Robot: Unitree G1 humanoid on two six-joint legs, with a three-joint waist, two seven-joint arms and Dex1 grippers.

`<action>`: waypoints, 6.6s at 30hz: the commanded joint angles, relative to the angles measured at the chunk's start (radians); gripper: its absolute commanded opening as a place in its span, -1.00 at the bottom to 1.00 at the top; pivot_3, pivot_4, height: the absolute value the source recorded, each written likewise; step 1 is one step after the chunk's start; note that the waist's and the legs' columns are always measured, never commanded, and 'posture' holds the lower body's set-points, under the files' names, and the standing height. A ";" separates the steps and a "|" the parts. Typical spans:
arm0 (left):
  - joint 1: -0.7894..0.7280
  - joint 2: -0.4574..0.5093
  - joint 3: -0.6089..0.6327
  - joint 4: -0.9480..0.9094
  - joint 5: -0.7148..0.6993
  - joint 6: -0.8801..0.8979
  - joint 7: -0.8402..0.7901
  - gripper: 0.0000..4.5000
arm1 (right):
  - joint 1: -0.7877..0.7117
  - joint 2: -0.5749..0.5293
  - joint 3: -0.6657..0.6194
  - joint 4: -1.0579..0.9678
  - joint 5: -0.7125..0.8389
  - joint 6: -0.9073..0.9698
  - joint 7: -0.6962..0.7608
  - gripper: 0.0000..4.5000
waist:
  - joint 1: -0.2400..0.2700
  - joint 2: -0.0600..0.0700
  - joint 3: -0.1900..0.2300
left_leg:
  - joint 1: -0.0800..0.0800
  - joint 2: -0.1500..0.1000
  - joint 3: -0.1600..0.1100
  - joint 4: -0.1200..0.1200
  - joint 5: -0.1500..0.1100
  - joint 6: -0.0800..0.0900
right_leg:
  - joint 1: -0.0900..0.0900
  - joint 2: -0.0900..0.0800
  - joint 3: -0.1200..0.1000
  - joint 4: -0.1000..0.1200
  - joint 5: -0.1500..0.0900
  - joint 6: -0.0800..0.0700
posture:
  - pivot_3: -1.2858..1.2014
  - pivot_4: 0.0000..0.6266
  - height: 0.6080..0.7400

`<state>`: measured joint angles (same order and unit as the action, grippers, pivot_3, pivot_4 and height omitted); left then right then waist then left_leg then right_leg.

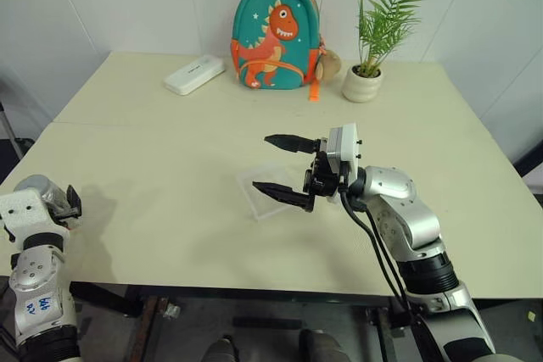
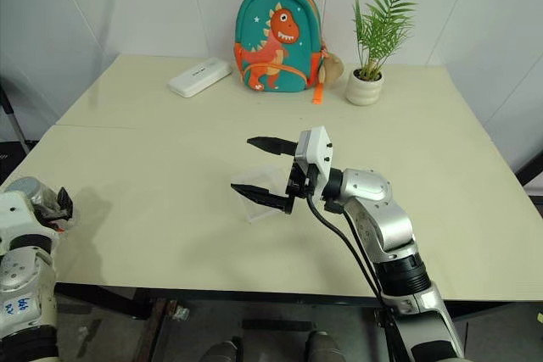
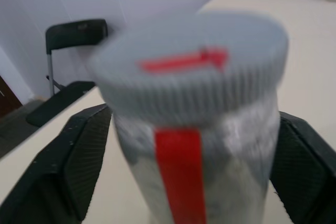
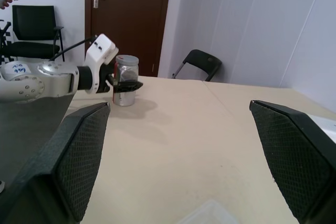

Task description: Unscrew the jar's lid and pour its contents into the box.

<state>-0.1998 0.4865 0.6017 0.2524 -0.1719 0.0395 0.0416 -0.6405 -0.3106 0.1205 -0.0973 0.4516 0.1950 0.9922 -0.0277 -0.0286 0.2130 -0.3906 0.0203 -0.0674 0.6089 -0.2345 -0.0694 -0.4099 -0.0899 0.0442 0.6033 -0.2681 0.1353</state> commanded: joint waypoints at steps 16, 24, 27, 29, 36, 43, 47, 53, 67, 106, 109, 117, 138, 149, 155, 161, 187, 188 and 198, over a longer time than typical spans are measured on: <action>-0.094 0.073 -0.135 -0.289 -0.263 0.098 -0.377 -0.13 | 0.035 -0.027 -0.026 -0.080 0.018 0.043 -0.054 1.00 | 0.001 0.000 0.000 | -0.001 0.001 0.000 0.000 0.000 0.000 | 0.000 0.001 0.000 -0.001 0.000 0.000 | 0.03 -0.52 1.00; -0.214 0.169 -0.436 -0.324 -0.332 0.265 -0.790 -0.13 | -0.016 -0.055 -0.009 -0.135 0.006 0.197 -0.128 1.00 | -0.004 0.001 0.001 | 0.000 0.003 0.001 0.000 0.000 -0.001 | 0.000 0.004 0.001 -0.001 -0.001 -0.002 | 0.03 -0.52 1.00; -0.284 0.155 -0.510 -0.291 -0.322 0.278 -0.863 -0.13 | -0.070 -0.043 0.008 -0.136 -0.020 0.240 -0.168 1.00 | -0.004 0.001 0.001 | -0.001 0.008 0.001 0.000 -0.001 -0.002 | -0.002 0.009 0.001 -0.001 -0.001 -0.004 | 0.03 -0.52 1.00; -0.334 0.141 -0.552 -0.257 -0.301 0.265 -0.901 -0.13 | -0.113 -0.010 0.010 -0.129 -0.015 0.278 -0.210 1.00 | -0.004 0.001 0.001 | -0.001 0.009 0.001 0.000 -0.001 -0.002 | -0.003 0.011 0.001 0.001 -0.002 -0.006 | 0.03 -0.52 1.00; -0.395 0.107 -0.589 -0.203 -0.274 0.238 -0.970 -0.13 | -0.153 0.063 0.040 -0.119 -0.039 0.313 -0.277 1.00 | -0.004 0.002 0.001 | -0.001 0.010 0.001 -0.001 -0.001 -0.001 | -0.005 0.012 0.001 0.005 -0.003 -0.007 | 0.03 -0.52 1.00; -0.432 0.092 -0.592 -0.194 -0.272 0.265 -0.990 -0.13 | -0.164 0.104 0.050 -0.087 -0.070 0.319 -0.328 1.00 | -0.003 0.002 0.001 | -0.002 0.010 0.001 0.000 -0.001 -0.001 | -0.006 0.012 0.001 0.006 -0.003 -0.007 | 0.03 -0.52 1.00; -0.454 0.087 -0.591 -0.180 -0.267 0.263 -0.998 -0.13 | -0.170 0.111 0.058 -0.071 -0.084 0.310 -0.329 1.00 | -0.004 0.002 0.001 | -0.002 0.010 0.001 0.000 -0.001 -0.001 | -0.006 0.012 0.001 0.006 -0.003 -0.007 | 0.03 -0.52 1.00; -0.462 0.086 -0.586 -0.174 -0.267 0.269 -1.007 -0.13 | -0.178 0.112 0.049 -0.051 -0.081 0.310 -0.325 1.00 | -0.003 0.002 0.001 | -0.002 0.010 0.001 0.000 -0.001 -0.001 | -0.006 0.012 0.001 0.006 -0.003 -0.007 | 0.03 -0.52 1.00; -0.461 0.077 -0.597 -0.196 -0.281 0.286 -1.032 -0.13 | -0.169 0.118 0.047 -0.083 -0.044 0.336 -0.300 0.13 | -0.003 0.002 0.001 | -0.002 0.010 0.001 0.000 -0.001 -0.001 | -0.006 0.012 0.001 0.007 -0.003 -0.007 | 0.03 -0.52 1.00; -0.478 0.112 -0.547 -0.146 -0.332 0.287 -1.303 -0.13 | -0.260 -0.015 0.037 -0.025 0.021 0.272 0.025 0.98 | -0.018 0.003 0.002 | -0.002 0.011 0.001 0.001 -0.002 -0.001 | -0.007 0.012 0.002 0.009 -0.005 -0.006 | 0.03 -0.52 1.00; -0.469 0.103 -0.556 -0.163 -0.334 0.295 -1.292 -0.13 | -0.247 0.017 0.062 -0.053 0.013 0.288 -0.017 0.98 | -0.017 0.003 0.002 | -0.002 0.011 0.001 0.001 -0.002 -0.001 | -0.007 0.012 0.002 0.009 -0.005 -0.006 | 0.03 -0.52 1.00; -0.452 0.079 -0.575 -0.201 -0.334 0.308 -1.275 -0.13 | -0.288 0.097 0.065 0.044 -0.051 0.216 -0.092 0.98 | -0.012 0.003 0.002 | -0.002 0.011 0.001 0.002 -0.002 -0.001 | -0.007 0.012 0.002 0.010 -0.005 -0.006 | 0.03 -0.52 1.00; -0.491 0.077 -0.570 -0.186 -0.342 0.318 -1.271 -0.13 | -0.340 -0.086 -0.033 0.297 -0.012 0.125 0.140 0.98 | -0.008 0.003 0.002 | -0.002 0.010 0.001 0.002 -0.002 -0.001 | -0.007 0.012 0.002 0.010 -0.005 -0.006 | 0.03 -0.52 1.00; -0.485 0.088 -0.558 -0.179 -0.334 0.314 -1.276 -0.13 | -0.345 -0.174 -0.119 0.271 0.149 0.341 0.248 0.98 | -0.012 0.004 0.002 | -0.002 0.010 0.001 0.002 -0.002 -0.001 | -0.007 0.013 0.003 0.009 -0.005 -0.006 | 0.03 -0.52 1.00; -0.500 0.085 -0.561 -0.160 -0.327 0.309 -1.277 -0.13 | -0.320 -0.083 -0.087 0.118 0.202 0.421 0.162 0.98 | -0.016 0.004 0.002 | -0.002 0.011 0.001 0.002 -0.002 -0.001 | -0.007 0.013 0.003 0.010 -0.005 -0.006 | 0.03 -0.52 1.00; -0.499 0.077 -0.566 -0.160 -0.327 0.308 -1.274 -0.13 | -0.322 0.025 -0.012 0.058 0.164 0.461 0.049 0.98 | -0.015 0.004 0.002 | -0.002 0.010 0.001 0.003 -0.001 -0.001 | -0.007 0.013 0.003 0.011 -0.005 -0.006 | 0.03 -0.52 1.00; -0.472 0.077 -0.562 -0.192 -0.340 0.330 -1.255 -0.13 | -0.366 -0.069 -0.050 0.275 0.028 0.320 0.030 0.98 | -0.006 0.004 0.002 | -0.003 0.010 0.001 0.002 -0.001 -0.001 | -0.007 0.013 0.003 0.010 -0.005 -0.006 | 0.03 -0.52 1.00; -0.473 0.077 -0.561 -0.191 -0.339 0.329 -1.254 -0.13 | -0.364 -0.083 -0.050 0.286 0.022 0.315 0.030 0.98 | -0.006 0.004 0.002 | -0.003 0.010 0.001 0.002 -0.001 -0.001 | -0.007 0.013 0.003 0.010 -0.005 -0.006 | 0.03 -0.52 1.00; -0.462 0.087 -0.549 -0.200 -0.337 0.331 -1.251 -0.13 | -0.330 -0.187 -0.102 0.276 0.079 0.363 0.104 0.98 | -0.011 0.004 0.002 | -0.003 0.010 0.001 0.002 -0.002 -0.001 | -0.008 0.013 0.003 0.009 -0.005 -0.006 | 0.03 -0.52 1.00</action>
<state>-0.6610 0.5658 0.0371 0.0864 -0.4874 0.3839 -1.2038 -0.9652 -0.4897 0.0439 0.2274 0.4970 0.5503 1.0758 -0.0389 -0.0251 0.2152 -0.3938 0.0308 -0.0659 0.6104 -0.2363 -0.0702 -0.4178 -0.0771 0.0475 0.6123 -0.2730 0.1298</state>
